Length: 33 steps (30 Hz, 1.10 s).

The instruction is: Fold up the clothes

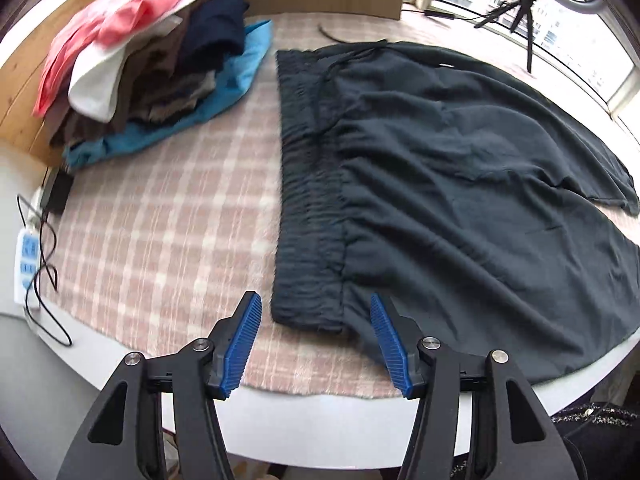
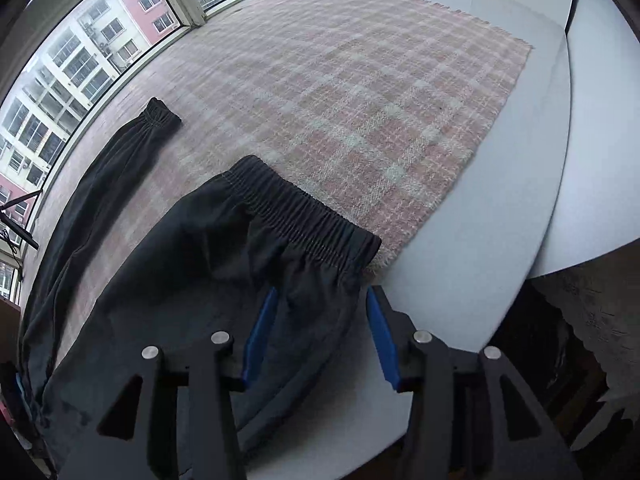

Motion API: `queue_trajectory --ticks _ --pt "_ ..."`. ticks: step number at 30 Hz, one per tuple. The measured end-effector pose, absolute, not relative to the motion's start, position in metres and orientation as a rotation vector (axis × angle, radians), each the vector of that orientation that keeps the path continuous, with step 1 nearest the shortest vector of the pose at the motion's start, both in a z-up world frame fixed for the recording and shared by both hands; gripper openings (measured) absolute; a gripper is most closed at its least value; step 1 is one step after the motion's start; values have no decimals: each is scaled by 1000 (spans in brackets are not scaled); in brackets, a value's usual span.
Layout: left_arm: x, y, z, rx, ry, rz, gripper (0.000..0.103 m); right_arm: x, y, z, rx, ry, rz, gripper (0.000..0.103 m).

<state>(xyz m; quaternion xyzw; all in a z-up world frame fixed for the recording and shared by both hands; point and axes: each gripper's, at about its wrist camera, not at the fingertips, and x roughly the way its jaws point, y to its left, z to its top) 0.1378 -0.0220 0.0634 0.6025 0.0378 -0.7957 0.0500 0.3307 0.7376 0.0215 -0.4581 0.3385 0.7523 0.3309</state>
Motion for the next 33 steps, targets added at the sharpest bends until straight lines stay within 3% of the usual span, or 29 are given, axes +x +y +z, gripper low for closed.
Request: queue_trajectory --ticks 7,10,17,21,25,28,33 --pt "139 -40 22 1898 290 -2388 56 321 729 18 -1214 927 1988 50" --pt "142 -45 20 1871 449 -2415 56 327 723 18 -1197 938 1990 50" --pt "154 -37 19 1844 502 -2389 56 339 717 30 -1147 949 2011 50" --pt "154 -32 15 1835 626 -2372 55 338 714 31 -1141 954 2023 50" --pt "146 -26 17 1785 607 -2357 55 333 709 34 -1143 950 2050 50" --pt "150 -30 15 1747 649 -2330 41 330 704 36 -1141 942 2075 50" --pt "163 -31 16 1711 657 -2337 31 334 707 35 -1141 966 2069 50"
